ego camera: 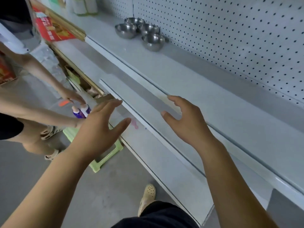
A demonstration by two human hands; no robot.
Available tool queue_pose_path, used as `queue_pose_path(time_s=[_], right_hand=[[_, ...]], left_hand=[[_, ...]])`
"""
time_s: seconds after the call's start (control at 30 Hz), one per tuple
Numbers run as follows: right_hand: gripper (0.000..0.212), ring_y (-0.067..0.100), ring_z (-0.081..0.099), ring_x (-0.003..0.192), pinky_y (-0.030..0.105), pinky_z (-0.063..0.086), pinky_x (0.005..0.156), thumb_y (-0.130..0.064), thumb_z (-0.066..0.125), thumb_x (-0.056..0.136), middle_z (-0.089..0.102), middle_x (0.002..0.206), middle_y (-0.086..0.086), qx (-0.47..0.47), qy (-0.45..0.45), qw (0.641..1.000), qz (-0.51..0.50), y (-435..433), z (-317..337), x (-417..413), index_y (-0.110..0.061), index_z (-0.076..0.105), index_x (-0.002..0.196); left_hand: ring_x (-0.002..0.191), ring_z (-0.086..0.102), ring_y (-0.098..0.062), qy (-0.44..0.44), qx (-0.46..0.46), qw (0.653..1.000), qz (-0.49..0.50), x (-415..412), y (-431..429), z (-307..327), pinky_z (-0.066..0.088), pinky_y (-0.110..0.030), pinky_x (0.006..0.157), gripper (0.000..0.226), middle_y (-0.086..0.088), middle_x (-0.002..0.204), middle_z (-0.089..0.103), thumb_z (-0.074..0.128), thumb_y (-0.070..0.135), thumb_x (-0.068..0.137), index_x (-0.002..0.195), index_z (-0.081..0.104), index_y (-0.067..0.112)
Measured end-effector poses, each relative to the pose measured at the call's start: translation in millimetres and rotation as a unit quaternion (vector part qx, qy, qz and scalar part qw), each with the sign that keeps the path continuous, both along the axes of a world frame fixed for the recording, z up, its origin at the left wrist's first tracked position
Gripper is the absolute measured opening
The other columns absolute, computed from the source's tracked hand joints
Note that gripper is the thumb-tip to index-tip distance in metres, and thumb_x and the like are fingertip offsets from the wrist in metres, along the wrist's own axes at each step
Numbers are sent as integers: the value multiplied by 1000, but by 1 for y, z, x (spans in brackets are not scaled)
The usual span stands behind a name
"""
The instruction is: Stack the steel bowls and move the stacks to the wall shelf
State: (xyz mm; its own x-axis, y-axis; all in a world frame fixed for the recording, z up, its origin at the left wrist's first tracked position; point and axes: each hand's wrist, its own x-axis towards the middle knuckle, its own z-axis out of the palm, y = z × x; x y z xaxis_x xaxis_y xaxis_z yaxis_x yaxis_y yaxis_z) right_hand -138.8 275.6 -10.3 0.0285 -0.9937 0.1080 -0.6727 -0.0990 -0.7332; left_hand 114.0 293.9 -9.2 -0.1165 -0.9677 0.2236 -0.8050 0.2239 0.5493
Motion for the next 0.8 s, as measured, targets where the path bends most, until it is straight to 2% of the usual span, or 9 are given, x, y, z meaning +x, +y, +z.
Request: queue_pose_path(time_s=[0.1,0.13,0.23,0.3,0.53,0.7,0.8], right_hand=[[51,3,51,127,3,32,95,-38,67,98,56,144,-12,-12,6,1000,8,-53,4,8,-25,52,146],[52,4,50,130,3,30,95,-38,66,98,55,146,-10,-11,11,1000,11,-69,7,11,-25,52,147],[53,7,47,138,13,30,102,-39,66,99,54,148,-8,-9,19,1000,15,-114,14,17,-26,51,148],[53,9,47,138,16,31,103,-39,66,98,54,147,-7,-9,17,1000,12,-140,19,20,-26,52,148],[52,13,49,137,22,36,108,-37,67,98,50,150,-5,-14,-6,999,-35,-226,24,39,-23,51,146],[64,14,43,141,32,39,113,-44,68,96,37,158,-5,-2,-16,997,-71,-282,16,53,-26,41,152],[73,17,34,148,35,35,117,-47,69,95,25,165,-2,0,-41,995,-95,-312,12,63,-30,33,156]], left_hand=[[138,49,-18,-5,-6,1000,1,5,-55,3,37,-29,106,63,4,150,52,59,54,93,148,48,25],[138,49,-18,-3,-8,1000,4,7,-72,4,37,-31,108,64,3,151,52,58,55,93,148,47,25],[138,50,-22,13,-10,1000,14,14,-114,4,42,-40,111,65,0,151,51,59,55,93,149,46,24],[137,50,-24,24,-15,999,28,18,-138,4,43,-41,109,63,-1,151,52,61,52,94,148,48,22],[141,45,-24,44,-14,998,32,36,-234,5,36,-34,109,67,-3,155,46,60,53,94,150,45,19],[147,37,-23,49,-1,999,6,51,-317,8,34,-37,115,72,-3,162,36,56,57,96,154,37,19],[147,38,-27,45,3,999,-10,62,-368,12,35,-40,115,73,-7,162,34,54,57,97,155,35,16]])
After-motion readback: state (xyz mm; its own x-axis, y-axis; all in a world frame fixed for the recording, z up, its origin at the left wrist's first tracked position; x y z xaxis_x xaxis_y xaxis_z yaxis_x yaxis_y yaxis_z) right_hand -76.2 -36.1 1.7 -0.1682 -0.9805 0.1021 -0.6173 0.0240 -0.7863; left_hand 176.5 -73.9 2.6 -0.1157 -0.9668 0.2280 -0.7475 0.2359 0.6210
